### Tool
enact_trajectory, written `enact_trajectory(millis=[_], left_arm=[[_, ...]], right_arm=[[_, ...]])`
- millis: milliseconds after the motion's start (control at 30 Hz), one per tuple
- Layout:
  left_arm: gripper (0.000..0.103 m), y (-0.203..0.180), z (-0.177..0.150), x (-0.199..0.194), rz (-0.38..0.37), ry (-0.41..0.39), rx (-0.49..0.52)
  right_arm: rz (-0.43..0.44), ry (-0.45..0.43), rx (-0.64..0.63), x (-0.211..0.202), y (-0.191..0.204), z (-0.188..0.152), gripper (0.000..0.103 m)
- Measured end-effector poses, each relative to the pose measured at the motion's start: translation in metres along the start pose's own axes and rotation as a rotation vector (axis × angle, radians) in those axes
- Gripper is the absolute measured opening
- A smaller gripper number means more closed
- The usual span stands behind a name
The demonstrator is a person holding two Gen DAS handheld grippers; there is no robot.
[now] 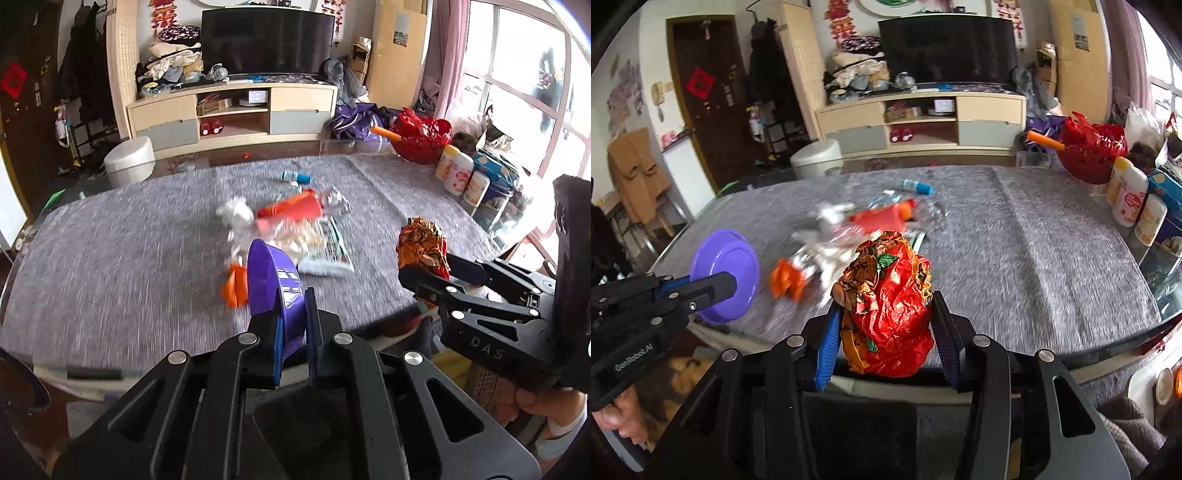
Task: Collect trash
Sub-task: 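Lower both held items below the table edge toward the grey bin, then open the left tool over the bin while the right tool releases the wrapper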
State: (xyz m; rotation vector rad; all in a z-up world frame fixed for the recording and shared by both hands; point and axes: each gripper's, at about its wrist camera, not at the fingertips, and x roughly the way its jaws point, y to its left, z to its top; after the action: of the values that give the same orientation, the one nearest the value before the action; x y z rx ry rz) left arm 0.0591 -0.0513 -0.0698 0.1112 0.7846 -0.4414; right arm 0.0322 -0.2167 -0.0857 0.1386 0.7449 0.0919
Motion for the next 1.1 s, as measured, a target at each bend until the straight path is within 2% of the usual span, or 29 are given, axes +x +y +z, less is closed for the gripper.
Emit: enact_trajectory(millis=[233,467,567,667,800,833,867,933,1100], left_arm=[[0.009,-0.004,-0.051,-0.008,-0.036,0.072,-0.030],[0.009,-0.004,-0.125,0.034,-0.077,0.280,-0.073],[0.009,-0.001,-0.146,0.048,-0.122,0.348,-0.105],[0.009,0.000,-0.157,0.055,-0.126,0.380,-0.107],[0.009,0.000,-0.160,0.058,-0.142,0.397,-0.112],[0.014,0.000,-0.159,0.058,-0.140,0.397,-0.111],[0.026,0.001,-0.157,0.058,-0.131,0.397,-0.109],[0.035,0.001,-0.155,0.058,-0.116,0.392,-0.105],[0.035,0.007,-0.149,0.060,-0.104,0.387,-0.120]], right_arm=[[0.047,0.124,-0.017,-0.005,0.007,-0.044,0.047],[0.098,0.347,0.081,0.037,-0.004,-0.107,0.047],[0.096,0.394,0.071,0.048,0.000,-0.121,0.047],[0.095,0.426,0.058,0.057,0.005,-0.129,0.047],[0.081,0.430,0.047,0.060,0.011,-0.131,0.055],[0.075,0.427,0.049,0.060,0.009,-0.130,0.057],[0.069,0.423,0.051,0.060,0.008,-0.129,0.062],[0.059,0.417,0.057,0.060,0.002,-0.125,0.065],[0.039,0.395,0.075,0.059,-0.007,-0.117,0.066]])
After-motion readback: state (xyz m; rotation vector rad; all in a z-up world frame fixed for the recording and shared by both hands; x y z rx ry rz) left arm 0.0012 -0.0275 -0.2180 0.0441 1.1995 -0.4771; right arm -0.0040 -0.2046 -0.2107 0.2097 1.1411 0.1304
